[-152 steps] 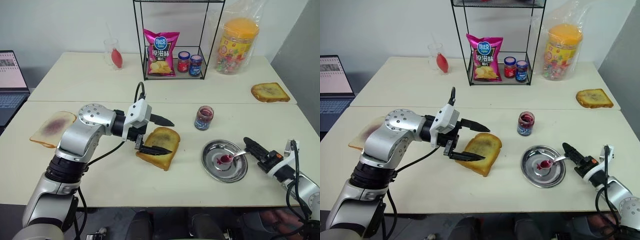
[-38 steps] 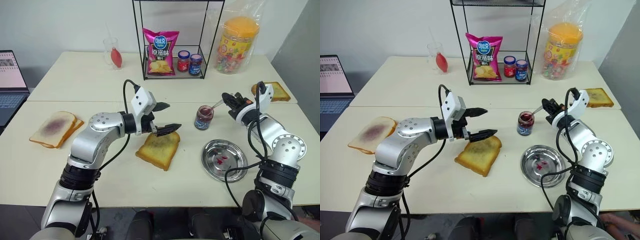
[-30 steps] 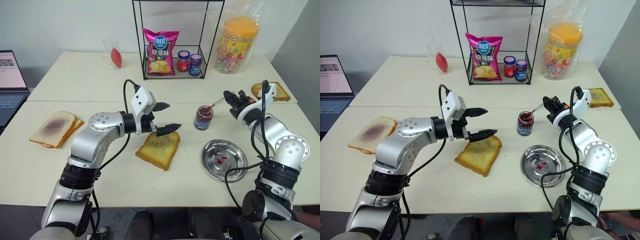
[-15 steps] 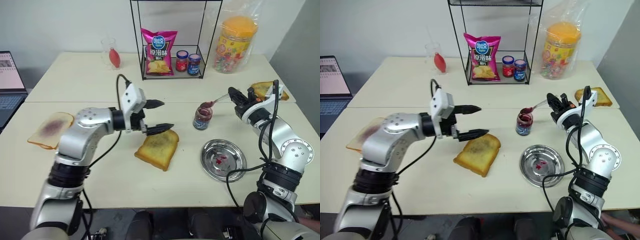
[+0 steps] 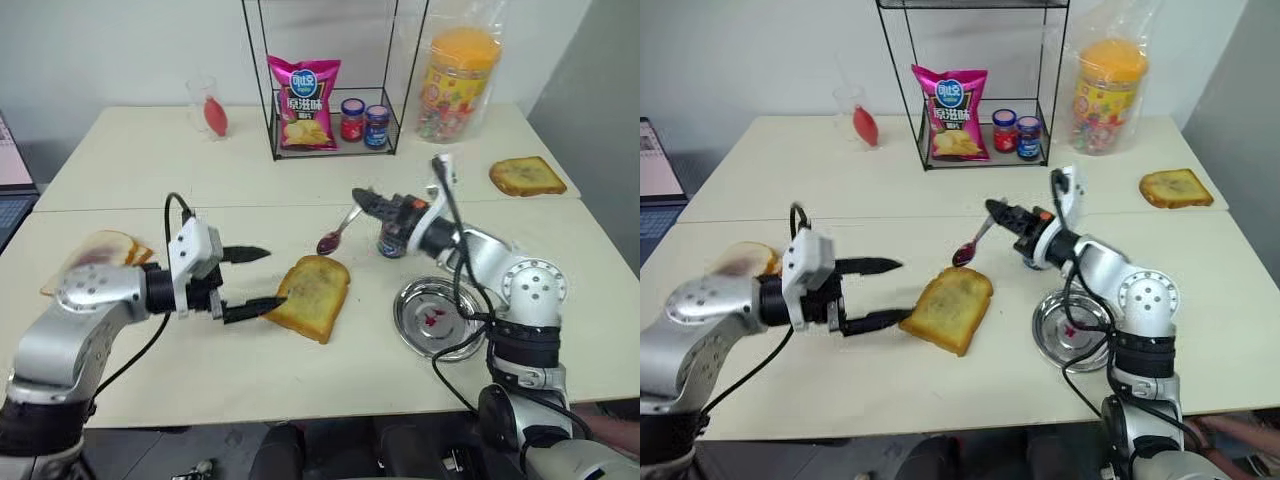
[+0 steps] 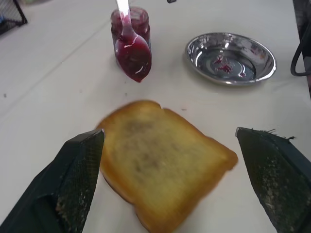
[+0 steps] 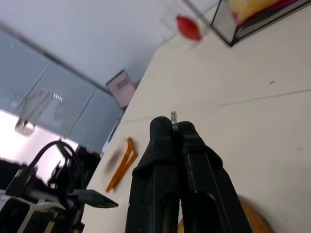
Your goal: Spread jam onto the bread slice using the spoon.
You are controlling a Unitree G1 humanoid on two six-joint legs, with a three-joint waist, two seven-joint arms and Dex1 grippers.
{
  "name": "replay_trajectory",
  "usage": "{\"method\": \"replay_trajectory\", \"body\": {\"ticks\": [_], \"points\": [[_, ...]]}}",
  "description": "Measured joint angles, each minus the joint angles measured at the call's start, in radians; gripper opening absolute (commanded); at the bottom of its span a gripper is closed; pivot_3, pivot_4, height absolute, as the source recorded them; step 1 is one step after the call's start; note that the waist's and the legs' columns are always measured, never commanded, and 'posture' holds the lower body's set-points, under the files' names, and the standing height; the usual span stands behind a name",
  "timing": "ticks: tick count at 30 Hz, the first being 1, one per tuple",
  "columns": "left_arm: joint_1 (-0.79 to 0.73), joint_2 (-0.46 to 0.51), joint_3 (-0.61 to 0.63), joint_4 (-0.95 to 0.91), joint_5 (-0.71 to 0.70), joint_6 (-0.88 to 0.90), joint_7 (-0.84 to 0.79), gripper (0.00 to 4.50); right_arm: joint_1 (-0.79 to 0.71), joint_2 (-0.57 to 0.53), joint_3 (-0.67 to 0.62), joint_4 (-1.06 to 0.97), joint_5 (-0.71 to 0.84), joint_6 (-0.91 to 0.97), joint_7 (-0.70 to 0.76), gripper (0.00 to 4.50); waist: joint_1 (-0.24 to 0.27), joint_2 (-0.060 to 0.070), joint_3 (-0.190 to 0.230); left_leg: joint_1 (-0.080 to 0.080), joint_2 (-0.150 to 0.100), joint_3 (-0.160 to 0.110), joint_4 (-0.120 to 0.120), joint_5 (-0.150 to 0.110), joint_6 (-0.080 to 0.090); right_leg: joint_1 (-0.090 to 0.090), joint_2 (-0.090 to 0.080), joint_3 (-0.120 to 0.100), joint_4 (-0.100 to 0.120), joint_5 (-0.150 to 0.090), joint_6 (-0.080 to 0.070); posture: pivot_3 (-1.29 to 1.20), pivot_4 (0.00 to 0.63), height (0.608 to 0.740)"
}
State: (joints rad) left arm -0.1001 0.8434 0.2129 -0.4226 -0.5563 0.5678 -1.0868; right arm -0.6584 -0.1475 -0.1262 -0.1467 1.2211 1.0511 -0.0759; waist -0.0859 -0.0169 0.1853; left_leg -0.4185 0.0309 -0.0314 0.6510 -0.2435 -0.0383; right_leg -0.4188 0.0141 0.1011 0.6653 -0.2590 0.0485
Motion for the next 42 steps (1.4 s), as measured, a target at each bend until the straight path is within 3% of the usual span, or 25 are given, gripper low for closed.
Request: {"method": "replay_trajectory", "body": {"ticks": [6,10,13,20,32,35,42], "points": [[0.208,-0.026,0.065,-0.105,-0.01,-0.011,0.057,4.5,0.038,-0.019,0.15,-0.021,-0.156,-0.042,0.148,0.03,0.009,0.0,0.0,0.0,0.0,0.001,-0.004,0.0,0.0,-0.001,-0.001,-0.001,0.0,0.0,-0.001,0.0,0.15,0.74],[0.312,-0.071,0.082,-0.112,0.017,-0.057,0.104,4.5,0.046,-0.061,0.28,-0.035,-0.343,-0.143,0.264,0.03,0.003,-0.001,0.0,0.001,0.0,0.002,-0.004,0.0,0.0,-0.002,-0.001,0.0,0.0,-0.001,-0.001,0.0,0.15,0.74],[0.336,-0.085,0.082,-0.114,0.026,-0.076,0.121,4.5,0.048,-0.098,0.355,-0.063,-0.465,-0.226,0.352,0.03,0.006,-0.001,-0.001,0.001,0.0,0.001,-0.004,0.0,0.0,-0.001,-0.001,-0.001,0.0,-0.001,-0.001,0.0,0.15,0.74],[0.271,-0.082,0.068,-0.099,0.028,-0.095,0.126,4.5,0.075,-0.131,0.422,-0.116,-0.594,-0.325,0.469,0.03,0.005,-0.002,-0.001,0.002,0.0,0.002,-0.003,0.0,-0.001,-0.001,-0.001,0.0,0.0,-0.001,-0.001,0.0,0.15,0.74],[0.219,-0.061,0.026,-0.076,0.027,-0.096,0.093,4.5,0.082,-0.099,0.348,-0.163,-0.602,-0.276,0.497,0.03,0.005,-0.002,-0.001,0.002,0.0,0.001,-0.003,0.0,-0.001,-0.001,0.0,-0.001,0.001,-0.001,-0.002,0.0,0.15,0.74],[0.21,-0.059,0.007,-0.07,0.027,-0.096,0.089,4.5,0.08,0.02,0.227,-0.109,-0.473,-0.148,0.405,0.03,0.004,-0.003,-0.002,0.002,0.0,0.001,-0.003,0.0,-0.001,-0.001,0.0,-0.001,0.003,-0.001,-0.002,0.0,0.15,0.74],[0.207,-0.049,-0.011,-0.061,0.028,-0.096,0.075,4.5,0.084,0.076,0.181,0.05,-0.452,-0.072,0.389,0.03,0.003,-0.003,-0.002,0.003,0.0,0.001,-0.003,0.0,-0.001,-0.002,0.0,0.0,0.005,-0.001,-0.002,0.0,0.15,0.74]]}}
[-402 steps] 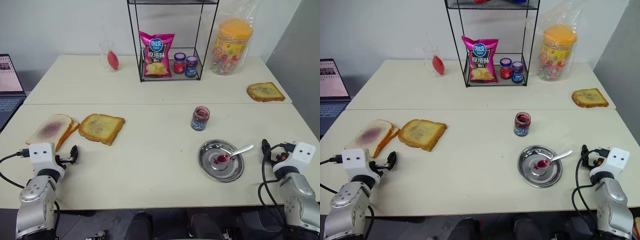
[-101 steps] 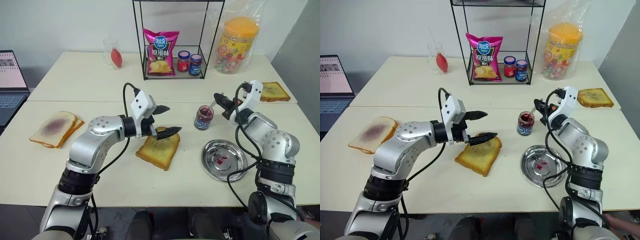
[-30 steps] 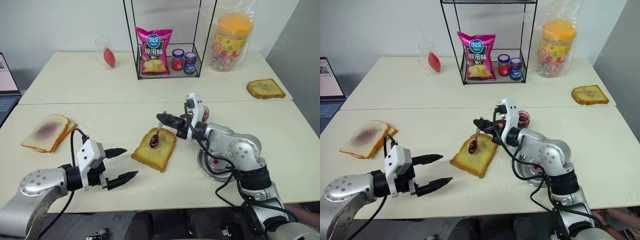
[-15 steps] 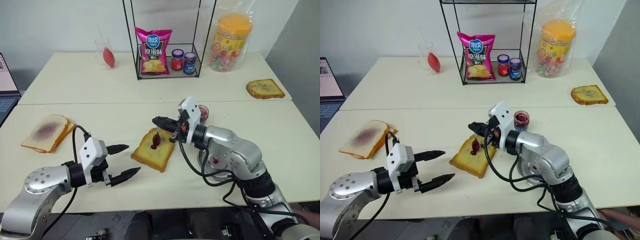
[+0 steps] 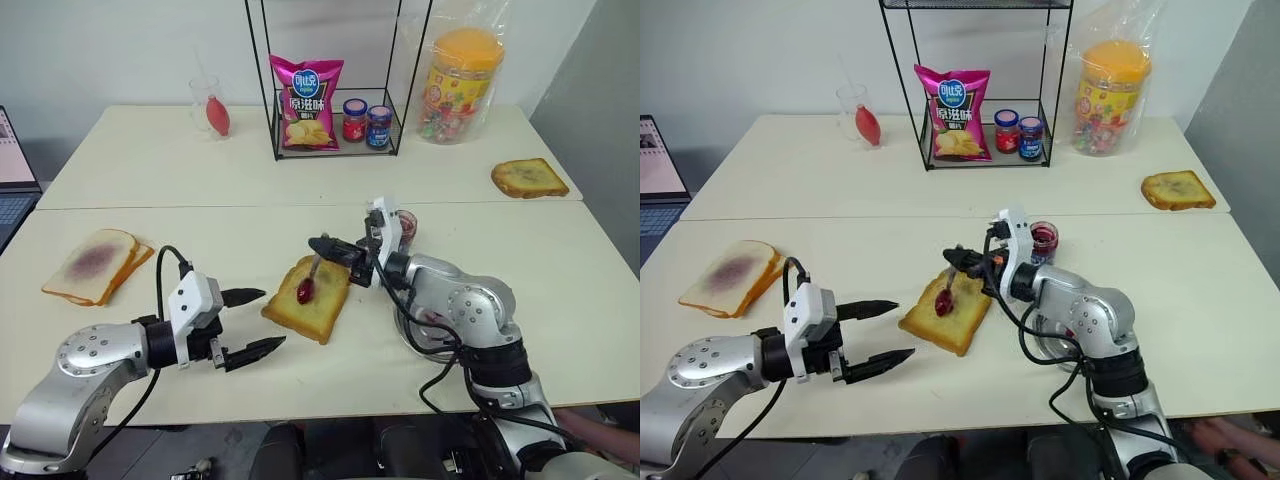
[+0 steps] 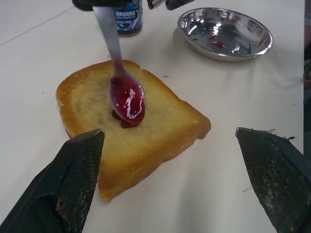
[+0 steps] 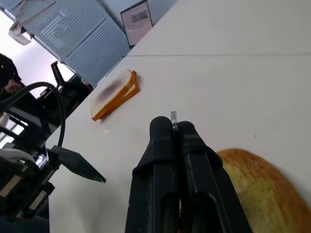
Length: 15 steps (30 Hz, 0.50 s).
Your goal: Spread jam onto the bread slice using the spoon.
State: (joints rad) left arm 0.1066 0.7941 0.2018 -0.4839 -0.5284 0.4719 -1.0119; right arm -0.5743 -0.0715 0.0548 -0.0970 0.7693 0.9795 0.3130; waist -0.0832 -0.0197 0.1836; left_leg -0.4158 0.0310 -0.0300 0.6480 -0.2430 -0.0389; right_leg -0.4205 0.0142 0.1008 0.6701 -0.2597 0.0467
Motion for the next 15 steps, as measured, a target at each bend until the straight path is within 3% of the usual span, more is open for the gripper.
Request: {"method": "replay_trajectory", "body": {"ticks": [15], "points": [[0.028,0.017,0.0,0.004,-0.001,0.003,-0.001,4.5,-0.116,0.002,-0.018,0.227,-0.131,-0.159,0.067,0.03,-0.003,0.0,0.0,0.005,0.0,-0.001,0.001,0.0,0.0,0.0,0.001,0.0,0.01,-0.004,-0.006,0.0,0.15,0.74]]}}
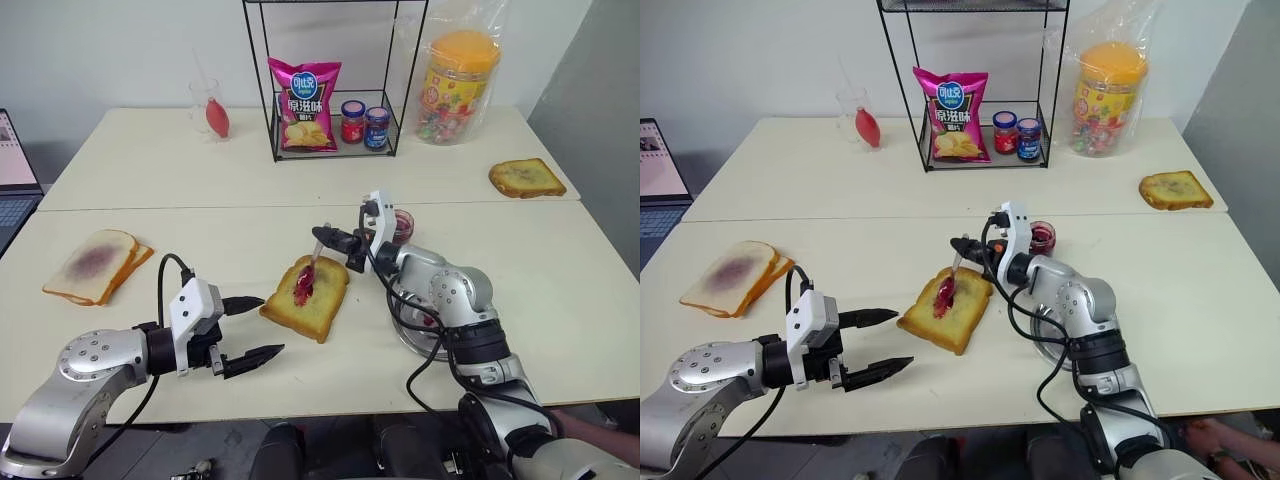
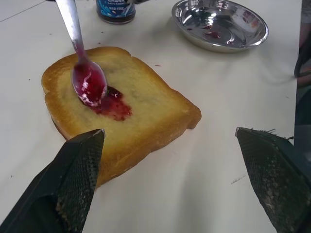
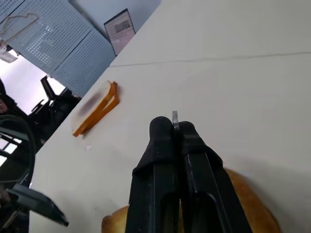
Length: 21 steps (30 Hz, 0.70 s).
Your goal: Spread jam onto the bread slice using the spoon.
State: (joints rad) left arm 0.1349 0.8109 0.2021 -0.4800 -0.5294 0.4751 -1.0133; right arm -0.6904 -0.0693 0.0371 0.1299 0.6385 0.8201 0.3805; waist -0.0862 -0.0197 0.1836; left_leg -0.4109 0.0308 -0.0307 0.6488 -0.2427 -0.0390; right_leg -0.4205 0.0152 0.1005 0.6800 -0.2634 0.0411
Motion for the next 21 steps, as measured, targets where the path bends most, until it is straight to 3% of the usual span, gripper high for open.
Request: {"method": "replay_trajectory", "body": {"ticks": [6,14,21], "points": [[-0.003,0.01,0.0,0.0,0.0,0.0,-0.001,4.5,-0.006,-0.019,-0.019,-0.013,0.005,0.026,0.027,0.03,0.0,0.0,0.0,0.0,0.0,0.0,-0.002,0.0,0.0,0.0,0.0,0.0,0.0,-0.001,-0.002,0.0,0.15,0.74],[-0.002,0.012,0.0,0.001,-0.001,0.0,-0.001,4.5,-0.009,0.028,-0.087,-0.166,0.17,0.217,-0.004,0.03,0.0,0.0,0.0,0.0,0.0,-0.002,-0.002,0.0,0.0,0.0,0.0,-0.002,0.0,-0.002,-0.003,0.0,0.15,0.74],[-0.002,0.012,0.0,0.001,-0.001,0.0,-0.001,4.5,0.072,0.013,-0.028,-0.134,0.12,0.208,0.006,0.03,-0.001,0.0,0.0,0.0,0.0,-0.001,-0.002,0.0,0.0,0.0,0.0,-0.001,0.0,-0.002,-0.003,0.0,0.15,0.74]]}}
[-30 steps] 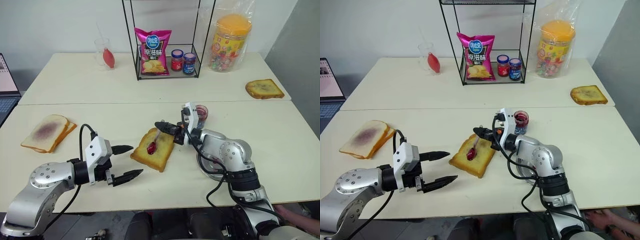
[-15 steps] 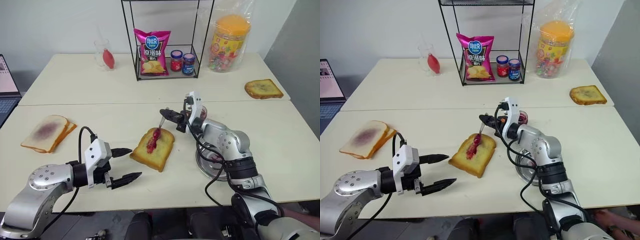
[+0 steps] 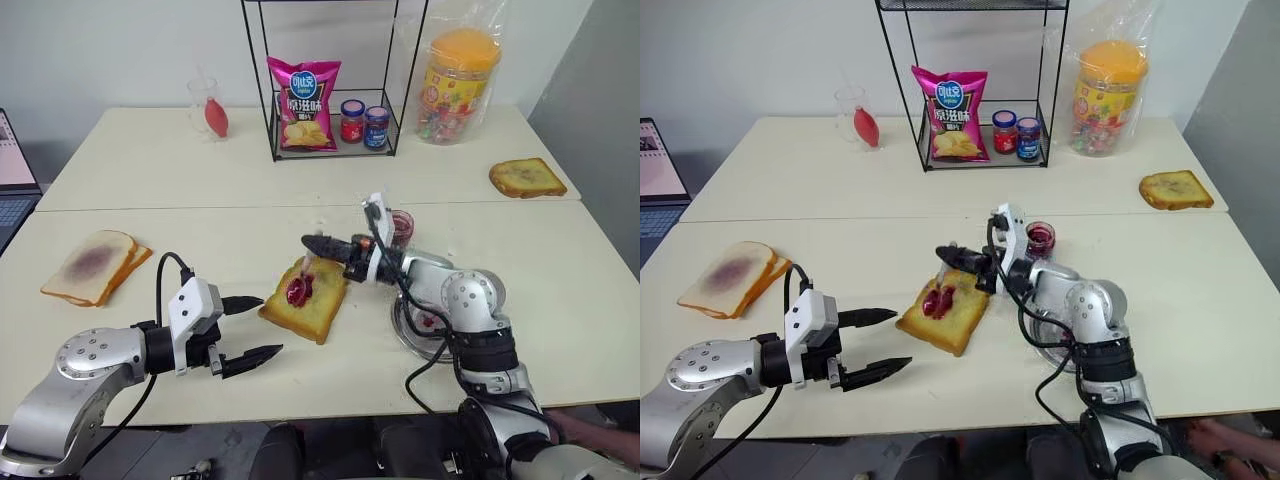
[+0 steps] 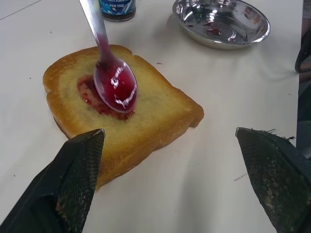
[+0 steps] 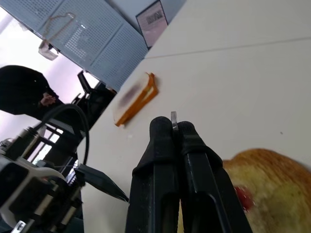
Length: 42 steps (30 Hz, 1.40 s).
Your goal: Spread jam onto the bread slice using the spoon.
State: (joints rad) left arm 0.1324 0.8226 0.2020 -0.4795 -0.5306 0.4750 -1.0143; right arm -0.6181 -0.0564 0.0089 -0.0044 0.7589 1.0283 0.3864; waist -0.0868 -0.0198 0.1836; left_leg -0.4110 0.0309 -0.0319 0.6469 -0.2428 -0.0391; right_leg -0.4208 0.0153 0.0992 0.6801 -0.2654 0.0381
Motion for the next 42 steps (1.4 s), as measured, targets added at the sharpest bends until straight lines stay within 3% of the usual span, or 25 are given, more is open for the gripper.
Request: {"method": "replay_trajectory", "body": {"ticks": [16,25,30,35,39,42], "points": [[-0.017,0.001,-0.002,0.011,0.002,-0.004,-0.01,4.5,-0.076,-0.032,-0.054,0.187,-0.109,-0.168,0.025,0.03,0.0,0.0,0.0,0.001,0.0,0.0,0.0,0.0,0.0,0.0,0.0,0.0,0.0,0.0,0.0,0.0,0.15,0.74],[-0.051,0.003,-0.013,0.035,0.005,-0.007,-0.032,4.5,-0.066,-0.045,-0.093,0.084,-0.041,-0.06,0.028,0.03,0.002,0.0,0.0,0.001,0.0,-0.001,-0.001,0.0,0.0,0.0,0.0,0.0,0.0,0.0,0.0,0.0,0.15,0.74],[-0.2,0.024,-0.008,0.115,-0.019,0.017,-0.048,4.5,-0.037,-0.072,-0.153,-0.075,0.108,0.083,0.02,0.03,0.004,0.0,0.0,0.0,0.0,-0.002,0.0,0.0,0.0,0.001,0.0,-0.001,0.0,0.0,0.0,0.0,0.15,0.74],[-0.374,0.123,-0.004,0.173,-0.098,0.099,-0.145,4.5,-0.019,-0.096,-0.229,-0.21,0.241,0.18,-0.055,0.03,-0.001,0.0,0.0,-0.001,0.0,-0.002,0.0,0.0,0.0,0.0,0.001,-0.001,0.0,-0.001,0.001,0.0,0.15,0.74],[-0.55,0.148,-0.138,0.235,-0.093,0.105,-0.288,4.5,0.043,-0.111,-0.303,-0.323,0.325,0.205,-0.181,0.03,0.004,0.0,0.0,-0.004,-0.001,-0.006,-0.001,0.0,0.0,-0.001,0.001,-0.004,0.0,-0.001,0.0,0.0,0.15,0.74],[-0.705,0.107,-0.253,0.313,-0.035,0.064,-0.366,4.5,0.09,-0.137,-0.369,-0.413,0.395,0.203,-0.296,0.03,0.01,-0.001,0.0,-0.005,-0.002,-0.006,0.0,0.0,0.0,0.0,0.0,-0.004,-0.001,-0.001,0.0,0.0,0.15,0.74]]}}
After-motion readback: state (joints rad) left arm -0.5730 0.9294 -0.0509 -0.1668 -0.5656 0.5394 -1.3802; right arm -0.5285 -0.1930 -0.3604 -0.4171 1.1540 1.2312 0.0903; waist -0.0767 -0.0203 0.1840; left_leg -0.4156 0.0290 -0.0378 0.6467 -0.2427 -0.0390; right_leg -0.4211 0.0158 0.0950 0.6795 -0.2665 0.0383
